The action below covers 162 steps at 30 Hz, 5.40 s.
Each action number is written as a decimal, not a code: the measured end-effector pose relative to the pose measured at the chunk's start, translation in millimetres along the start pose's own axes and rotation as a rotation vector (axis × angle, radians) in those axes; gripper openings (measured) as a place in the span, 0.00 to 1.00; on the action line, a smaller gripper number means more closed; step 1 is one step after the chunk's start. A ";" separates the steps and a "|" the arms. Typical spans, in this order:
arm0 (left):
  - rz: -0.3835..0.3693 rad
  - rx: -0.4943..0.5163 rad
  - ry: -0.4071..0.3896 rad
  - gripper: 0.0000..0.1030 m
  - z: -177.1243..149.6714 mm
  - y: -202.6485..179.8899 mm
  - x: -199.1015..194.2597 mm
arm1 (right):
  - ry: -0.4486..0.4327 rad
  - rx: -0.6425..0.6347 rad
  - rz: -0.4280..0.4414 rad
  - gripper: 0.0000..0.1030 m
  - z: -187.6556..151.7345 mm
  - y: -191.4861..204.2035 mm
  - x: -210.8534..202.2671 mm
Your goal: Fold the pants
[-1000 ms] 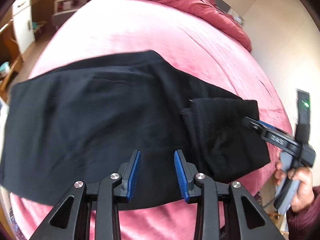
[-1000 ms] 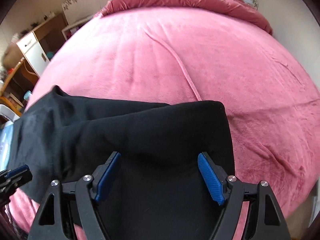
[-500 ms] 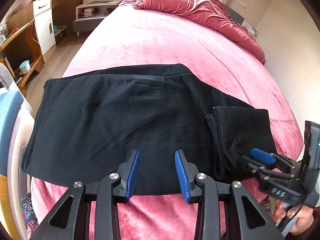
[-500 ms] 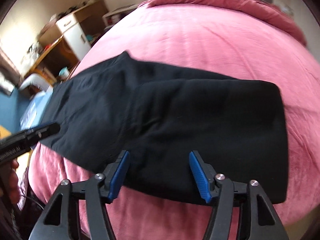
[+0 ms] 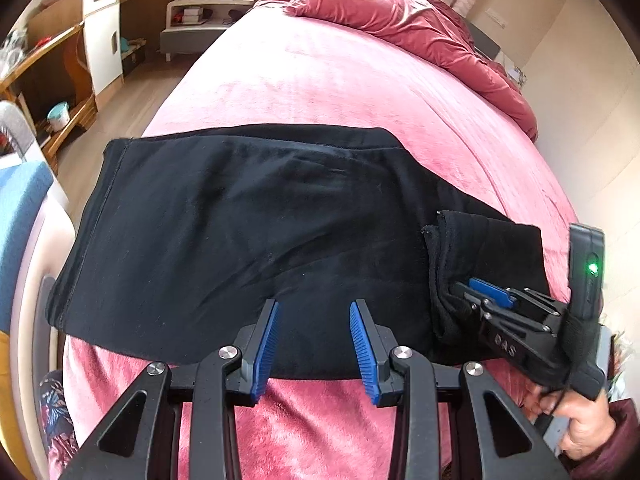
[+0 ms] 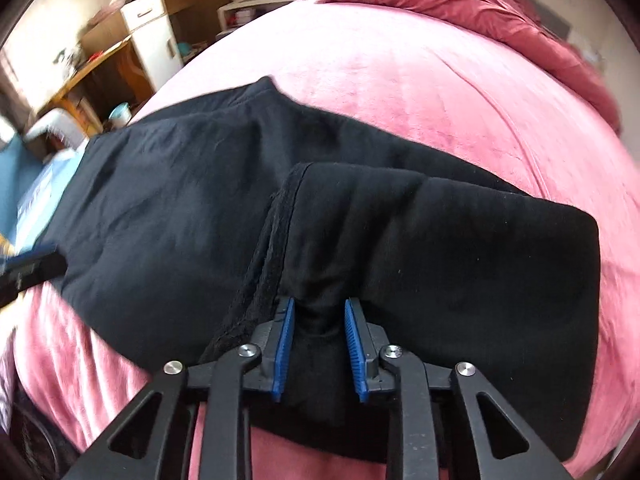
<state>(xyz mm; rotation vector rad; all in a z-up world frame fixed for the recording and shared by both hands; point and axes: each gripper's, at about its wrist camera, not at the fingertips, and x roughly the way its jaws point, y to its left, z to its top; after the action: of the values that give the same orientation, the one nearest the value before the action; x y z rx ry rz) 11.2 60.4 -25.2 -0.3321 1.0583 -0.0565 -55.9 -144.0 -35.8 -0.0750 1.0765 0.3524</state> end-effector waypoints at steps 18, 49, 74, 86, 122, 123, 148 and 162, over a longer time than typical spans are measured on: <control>-0.128 -0.813 -0.091 0.56 -42.7 206.6 -46.6 | -0.032 0.113 0.071 0.33 -10.0 -18.1 -1.6; -0.190 -0.995 -0.047 0.47 -48.3 240.0 8.0 | -0.122 0.138 0.058 0.39 -26.0 -18.2 -13.0; -0.270 -0.263 -0.214 0.13 7.2 101.2 -48.7 | -0.070 0.048 -0.059 0.54 -7.0 12.9 -14.2; -0.303 0.044 -0.179 0.13 3.3 31.8 -51.5 | -0.091 0.101 0.559 0.62 43.2 40.9 -52.5; -0.492 -0.166 -0.034 0.30 11.9 71.4 -18.5 | -0.124 0.174 0.759 0.13 67.4 21.0 -109.0; -0.494 -0.160 -0.028 0.30 16.2 63.2 -13.4 | -0.138 0.184 0.756 0.13 67.5 15.4 -112.9; -0.499 0.224 0.229 0.30 9.1 -97.3 61.0 | -0.076 0.711 0.463 0.14 -65.5 -218.3 -56.8; -0.490 0.220 0.252 0.30 11.6 -104.8 73.7 | -0.178 0.773 0.400 0.34 -105.5 -241.4 -124.4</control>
<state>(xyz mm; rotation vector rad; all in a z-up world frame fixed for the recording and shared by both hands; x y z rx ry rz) 69.5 -51.3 -51.4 -0.3842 1.1864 -0.6638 -121.5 -426.0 -4.3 0.8546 0.9849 0.2720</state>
